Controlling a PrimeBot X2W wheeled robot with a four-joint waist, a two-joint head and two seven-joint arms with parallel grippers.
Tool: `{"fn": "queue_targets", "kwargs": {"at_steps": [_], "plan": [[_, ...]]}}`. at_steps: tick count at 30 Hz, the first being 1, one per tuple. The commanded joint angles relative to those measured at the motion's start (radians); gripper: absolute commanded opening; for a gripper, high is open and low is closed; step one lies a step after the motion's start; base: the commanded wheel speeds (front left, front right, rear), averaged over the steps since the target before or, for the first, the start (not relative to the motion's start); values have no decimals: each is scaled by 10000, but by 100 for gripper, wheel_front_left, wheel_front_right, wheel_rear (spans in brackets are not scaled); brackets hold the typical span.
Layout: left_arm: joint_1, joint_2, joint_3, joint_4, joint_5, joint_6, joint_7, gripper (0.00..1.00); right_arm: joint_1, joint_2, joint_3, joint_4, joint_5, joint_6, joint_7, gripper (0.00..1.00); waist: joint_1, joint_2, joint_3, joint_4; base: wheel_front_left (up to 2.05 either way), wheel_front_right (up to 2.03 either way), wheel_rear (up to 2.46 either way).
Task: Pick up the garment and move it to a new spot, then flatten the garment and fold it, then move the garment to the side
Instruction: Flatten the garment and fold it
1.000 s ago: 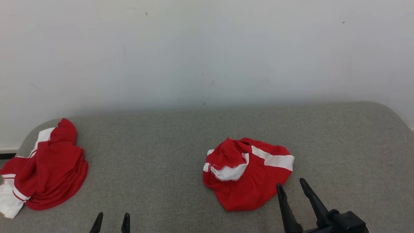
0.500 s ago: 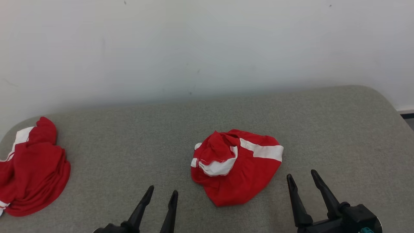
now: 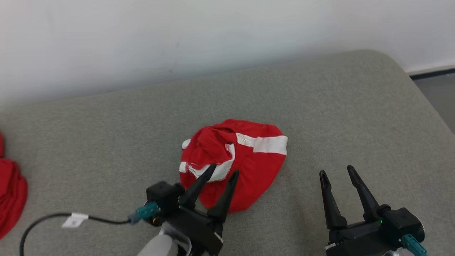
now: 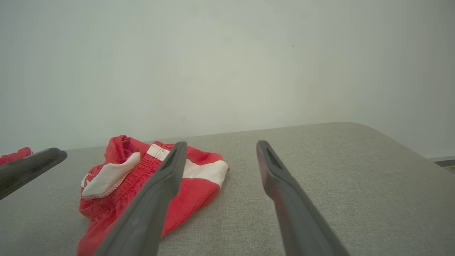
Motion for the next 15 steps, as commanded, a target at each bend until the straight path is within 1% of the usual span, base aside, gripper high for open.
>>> {"fn": "queue_targets", "kwargs": {"at_steps": [1, 6, 12, 15], "plan": [[-344, 28, -118, 136, -423, 21, 23, 100, -132, 37, -13, -36, -61, 4, -23, 100, -2, -1, 689, -583, 0, 0, 0], [-1628, 29, -852, 827, -1353, 150, 215, 100, -362, 98, -133, -128, -112, 4, -23, 100, -2, -1, 1209, -737, 0, 0, 0], [-3036, 32, -1551, 2171, -1767, 914, 692, 100, -633, 193, -81, -182, -133, 4, -23, 100, -2, -1, 1741, -870, 0, 0, 0], [-3552, 32, -1876, 2666, -2078, 1170, 841, 100, -734, 233, -45, -157, -123, 4, -23, 100, -2, -1, 1867, -928, 0, 0, 0]]}}
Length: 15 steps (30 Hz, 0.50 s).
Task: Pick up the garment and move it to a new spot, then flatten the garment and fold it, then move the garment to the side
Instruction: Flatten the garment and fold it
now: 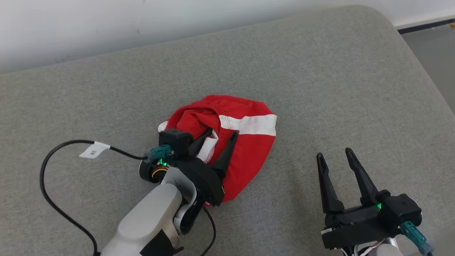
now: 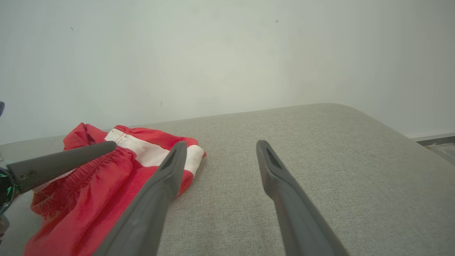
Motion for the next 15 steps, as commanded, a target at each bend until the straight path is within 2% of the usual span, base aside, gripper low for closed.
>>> {"fn": "queue_targets", "kwargs": {"at_steps": [1, 4, 10, 11, 13, 15], "plan": [[-223, 24, -150, 206, -246, 104, 49, 100, -84, 34, 33, 13, -7, 4, -23, 100, -3, -2, 241, -194, 0, 0, 0], [-561, 27, -446, 492, -604, 186, 136, 100, -105, 63, 77, 37, 9, 4, -23, 100, -3, -2, 290, -265, 0, 0, 0], [-937, 30, -1090, 538, -1716, -25, 477, 99, -128, 124, 109, 90, 27, 4, -23, 100, -3, -2, 301, -348, 0, 0, 0], [-963, 23, -1175, 508, -1900, -45, 549, 73, -125, 129, 111, 100, 30, 4, -23, 100, -3, -2, 283, -358, 0, 0, 0], [-977, 26, -1241, 428, -2462, -143, 650, 0, -122, 145, 111, 114, 38, 4, -23, 100, -3, -2, 237, -382, 0, 0, 0], [-953, 26, -1212, 329, -3067, -205, 633, 0, -124, 155, 115, 131, 48, 4, -23, 100, -3, -2, 173, -404, 0, 0, 0]]}}
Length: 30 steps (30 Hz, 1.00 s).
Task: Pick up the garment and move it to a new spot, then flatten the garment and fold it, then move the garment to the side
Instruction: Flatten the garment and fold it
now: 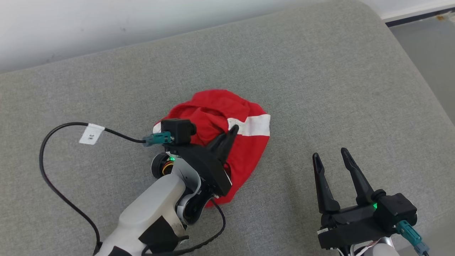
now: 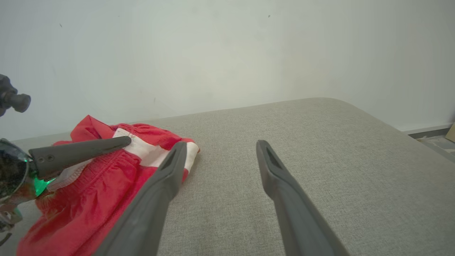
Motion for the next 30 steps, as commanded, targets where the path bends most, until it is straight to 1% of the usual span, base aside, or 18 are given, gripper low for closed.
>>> {"fn": "queue_targets", "kwargs": {"at_steps": [1, 5, 8, 9, 10, 11, 13, 14, 16, 17, 19, 21, 25, 27, 28, 30], "plan": [[-39, 18, 27, -92, -465, -63, -91, 0, -10, 28, 19, 32, 47, 4, -23, 100, 0, -2, -92, -27, 0, 0, 0], [-188, 15, 189, -449, -1668, -237, -524, 0, 72, 26, 86, 84, 61, 4, -23, 100, 0, -2, -343, -59, 0, 0, 0], [-218, 12, 303, -848, -2722, -286, -763, 0, 143, -12, 134, 93, 82, 4, -23, 100, 0, -2, -530, -74, 0, 0, 0], [-218, 12, 303, -848, -2722, -286, -763, 0, 143, -12, 134, 93, 82, 4, -23, 100, 0, -2, -530, -74, 0, 0, 0], [-224, 15, 285, -934, -2977, -251, -781, 0, 173, -27, 135, 91, 88, 4, -23, 100, 0, -2, -589, -72, 0, 0, 0], [-267, 23, 212, -926, -2997, -150, -803, 0, 212, -41, 129, 85, 94, 4, -23, 100, 0, -2, -628, -64, 0, 0, 0], [-263, 187, -86, -590, -2555, 173, -832, 0, 236, -59, 88, 58, 102, 4, -23, 100, 0, -2, -688, -31, 0, 0, 0], [-96, 268, -191, -406, -2530, 321, -810, 11, 243, -65, 79, 44, 106, 4, -23, 100, 0, -2, -710, -16, 0, 0, 0], [229, 393, -365, -50, -2378, 546, -791, 82, 305, -93, 38, 13, 120, 4, -23, 100, 0, -2, -731, 13, 0, 0, 0], [299, 367, -381, -15, -2379, 565, -860, 100, 344, -124, -2, 5, 122, 4, -23, 100, 0, -2, -738, 47, 0, 0, 0], [359, 353, -406, -173, -2209, 521, -1189, 100, 445, -189, -81, -11, 113, 4, -23, 100, 0, -2, -785, 152, 0, 0, 0], [223, 363, -458, -351, -1946, 620, -1393, 100, 433, -199, -80, -8, 98, 4, -23, 100, 0, -2, -801, 198, 0, 0, 0], [-174, 408, -808, -711, -1229, 1040, -1543, 100, 274, -171, 1, -28, 115, 4, -23, 100, 0, -2, -696, 242, 0, 0, 0], [-461, 482, -1033, -717, -746, 1286, -1595, 100, 208, -133, 65, -25, 119, 4, -23, 100, 0, -2, -627, 215, 0, 0, 0], [-543, 480, -1077, -710, -676, 1403, -1606, 100, 182, -107, 141, -13, 123, 4, -23, 100, 0, -2, -584, 167, 0, 0, 0], [-892, 558, -1287, -680, -71, 1692, -1703, 100, 122, -79, 179, 12, 146, 4, -23, 100, 0, -2, -524, 98, 0, 0, 0]]}}
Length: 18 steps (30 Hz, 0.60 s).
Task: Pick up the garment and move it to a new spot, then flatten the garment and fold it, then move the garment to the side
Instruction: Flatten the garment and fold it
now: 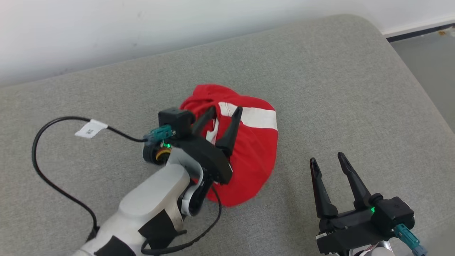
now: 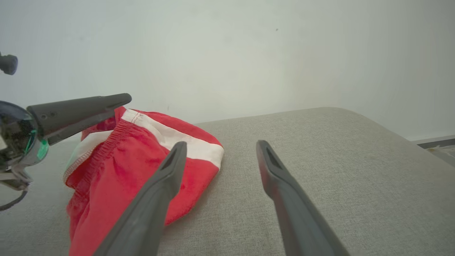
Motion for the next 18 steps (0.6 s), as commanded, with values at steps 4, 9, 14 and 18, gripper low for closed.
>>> {"fn": "queue_targets", "kwargs": {"at_steps": [4, 9, 14, 18], "plan": [[-585, 247, -514, 34, 1080, 621, -128, 100, -41, 73, -36, 10, 75, 4, -23, 100, 1, -1, 133, -167, 0, 0, 0], [-804, 733, -1338, -173, 1838, 1225, 747, 100, -24, 137, -172, -9, 60, 4, -23, 100, 1, -1, 162, -215, 0, 0, 0], [-507, 978, -1143, -832, 1526, 1342, 994, 100, -10, 168, -208, -33, 44, 4, -23, 100, 1, -1, 197, -149, 0, 0, 0], [-489, 763, -1010, -855, 1165, 1192, 1126, 100, -143, 179, -138, -57, 76, 4, -23, 100, 1, -1, 312, -113, 0, 0, 0]]}}
